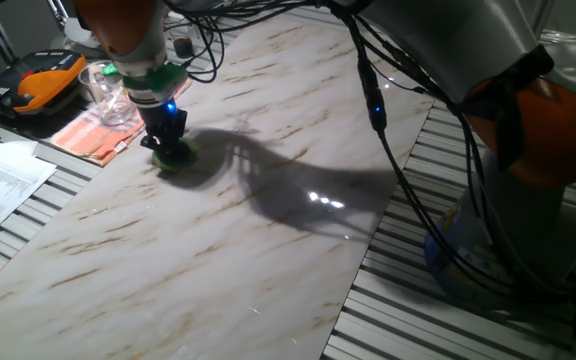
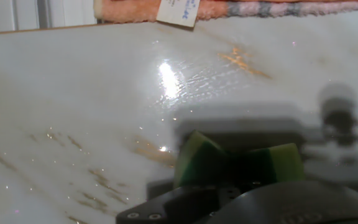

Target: Clean the tabletop with a sponge

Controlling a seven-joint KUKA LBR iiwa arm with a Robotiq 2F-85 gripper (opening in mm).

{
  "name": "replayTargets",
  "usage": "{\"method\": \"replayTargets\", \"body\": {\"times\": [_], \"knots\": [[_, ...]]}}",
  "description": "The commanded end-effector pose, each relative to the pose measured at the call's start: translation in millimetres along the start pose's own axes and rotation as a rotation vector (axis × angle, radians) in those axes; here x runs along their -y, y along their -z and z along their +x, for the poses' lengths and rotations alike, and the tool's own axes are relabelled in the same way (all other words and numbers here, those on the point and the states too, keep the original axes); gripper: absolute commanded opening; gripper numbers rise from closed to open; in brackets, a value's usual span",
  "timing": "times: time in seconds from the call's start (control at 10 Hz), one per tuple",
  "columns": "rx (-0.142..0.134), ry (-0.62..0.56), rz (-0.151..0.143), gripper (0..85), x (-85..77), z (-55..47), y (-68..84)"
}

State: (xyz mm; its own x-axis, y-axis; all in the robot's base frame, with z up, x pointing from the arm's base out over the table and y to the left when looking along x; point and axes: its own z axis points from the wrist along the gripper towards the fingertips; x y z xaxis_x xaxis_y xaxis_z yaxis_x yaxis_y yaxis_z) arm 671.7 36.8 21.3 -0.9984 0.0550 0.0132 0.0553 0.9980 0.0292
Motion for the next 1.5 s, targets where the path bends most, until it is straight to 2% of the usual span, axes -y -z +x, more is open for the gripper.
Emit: {"method": "replayTargets", "body": {"times": [0.0, 0.3, 0.4, 0.6, 0.8, 1.0, 1.2, 1.4], "knots": [[0.007, 0.001, 0.001, 0.0, -2.6, 1.4, 2.7], [0.005, -0.024, 0.035, 0.0, -16.4, 4.4, 13.2], [0.001, -0.007, 0.023, 0.0, -12.0, 5.4, 12.9], [0.022, 0.021, 0.014, 0.0, -3.7, 6.2, 10.6], [0.031, 0.029, 0.023, 0.0, -2.9, 11.3, 15.1], [0.030, 0.033, 0.023, 0.0, -3.1, 11.1, 15.1], [0.040, 0.026, 0.001, 0.0, -2.6, 12.2, 16.0], [0.037, 0.015, 0.012, 0.0, -9.6, 8.2, 15.3]]}}
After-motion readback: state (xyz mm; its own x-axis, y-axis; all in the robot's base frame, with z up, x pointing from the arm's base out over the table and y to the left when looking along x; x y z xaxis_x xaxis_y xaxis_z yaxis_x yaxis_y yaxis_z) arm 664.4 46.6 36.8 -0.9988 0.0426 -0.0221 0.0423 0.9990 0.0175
